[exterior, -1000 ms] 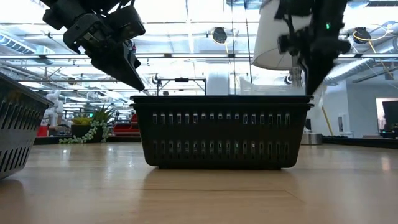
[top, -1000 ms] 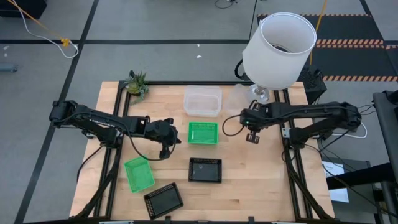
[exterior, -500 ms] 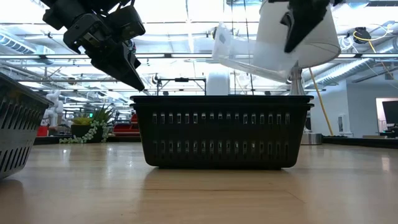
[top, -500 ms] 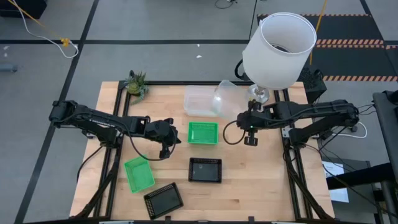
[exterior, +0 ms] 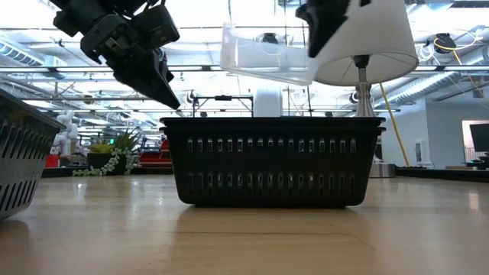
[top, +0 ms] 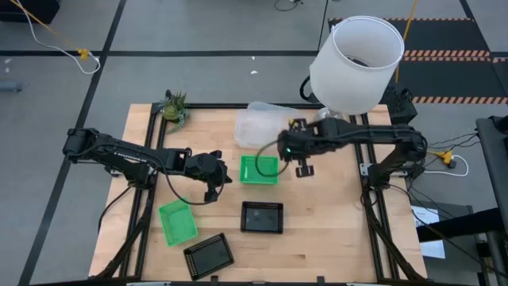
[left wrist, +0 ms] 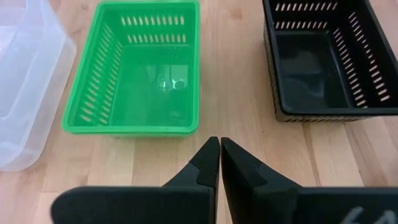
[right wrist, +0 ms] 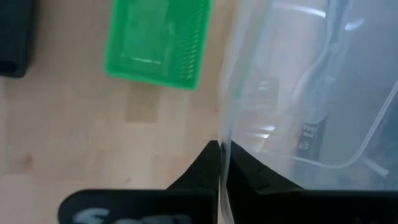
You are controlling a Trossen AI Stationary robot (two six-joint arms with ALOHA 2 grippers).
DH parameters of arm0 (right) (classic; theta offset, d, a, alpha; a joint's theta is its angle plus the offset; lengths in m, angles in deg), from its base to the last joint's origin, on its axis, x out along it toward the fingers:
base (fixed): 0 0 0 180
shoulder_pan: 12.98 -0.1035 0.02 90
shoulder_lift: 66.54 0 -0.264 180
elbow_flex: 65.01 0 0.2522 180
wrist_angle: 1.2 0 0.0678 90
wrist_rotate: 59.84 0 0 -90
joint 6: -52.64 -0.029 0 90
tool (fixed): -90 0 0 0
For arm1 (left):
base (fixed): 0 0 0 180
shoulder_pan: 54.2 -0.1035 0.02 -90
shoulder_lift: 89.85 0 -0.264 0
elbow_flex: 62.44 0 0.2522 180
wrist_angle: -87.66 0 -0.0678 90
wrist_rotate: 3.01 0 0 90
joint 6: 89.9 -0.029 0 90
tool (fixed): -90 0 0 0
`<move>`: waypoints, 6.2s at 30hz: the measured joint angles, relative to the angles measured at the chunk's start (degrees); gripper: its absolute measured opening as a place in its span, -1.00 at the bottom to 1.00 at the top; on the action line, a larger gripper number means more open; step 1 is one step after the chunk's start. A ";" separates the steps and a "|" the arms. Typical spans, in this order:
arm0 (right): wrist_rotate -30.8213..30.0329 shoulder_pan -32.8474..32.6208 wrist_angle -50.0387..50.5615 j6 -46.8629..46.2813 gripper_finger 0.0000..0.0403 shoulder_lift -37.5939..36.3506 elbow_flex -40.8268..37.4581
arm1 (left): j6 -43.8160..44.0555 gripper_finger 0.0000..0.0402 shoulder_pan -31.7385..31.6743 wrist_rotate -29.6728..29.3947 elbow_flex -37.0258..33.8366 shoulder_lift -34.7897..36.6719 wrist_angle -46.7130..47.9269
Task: Stack baskets by color
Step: Stack the right transparent bin on top of the left transparent bins, then stack the left green bin on top of the right green bins
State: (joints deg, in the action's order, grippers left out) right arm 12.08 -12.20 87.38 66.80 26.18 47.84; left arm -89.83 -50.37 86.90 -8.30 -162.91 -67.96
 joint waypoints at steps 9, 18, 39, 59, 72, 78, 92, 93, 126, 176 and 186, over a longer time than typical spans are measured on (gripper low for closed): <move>3.49 6.02 0.74 13.60 -0.99 8.32 10.68 | 0.00 -0.90 0.00 0.02 0.00 0.00 -0.10; 7.21 12.10 -0.56 21.75 -0.99 13.25 13.47 | 0.13 -0.90 0.00 0.02 0.00 0.00 -0.14; 12.47 16.53 -3.93 18.02 -0.98 16.93 8.64 | -0.37 -0.90 0.00 0.02 0.00 0.00 -0.14; 13.85 17.47 -11.11 18.52 -0.97 16.94 0.63 | -0.24 -0.90 0.02 0.02 0.00 0.00 -0.14; 9.90 16.84 -13.92 19.21 -0.46 16.52 0.26 | -0.40 -0.90 0.01 0.02 0.00 0.00 -0.02; 5.98 12.81 -14.17 12.45 -0.23 13.45 0.26 | -0.36 -0.90 0.16 0.03 0.00 0.00 1.00; 5.94 -6.90 -26.27 -10.50 -0.19 -2.75 -16.12 | 8.03 -0.90 8.34 -0.13 0.02 0.00 9.10; 5.95 -8.65 -28.26 -11.85 -0.19 -4.56 -18.94 | 10.38 -0.90 10.12 -0.30 0.02 0.00 11.53; 1.74 -24.15 -54.70 -22.48 -0.21 -27.65 -51.34 | 67.43 -0.33 49.45 -5.00 4.94 0.15 39.51; 1.84 -24.13 -54.42 -22.06 -0.21 -27.64 -51.34 | 36.81 -0.64 57.08 -8.15 4.87 -3.10 38.95; 1.85 -24.13 -54.41 -22.06 -0.21 -27.64 -51.32 | 36.09 -0.64 57.33 -6.94 4.87 -3.02 39.94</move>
State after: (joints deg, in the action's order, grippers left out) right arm 13.93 -36.33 32.97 44.73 -1.46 -3.48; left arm -53.74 6.96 79.96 -3.42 -165.92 -28.02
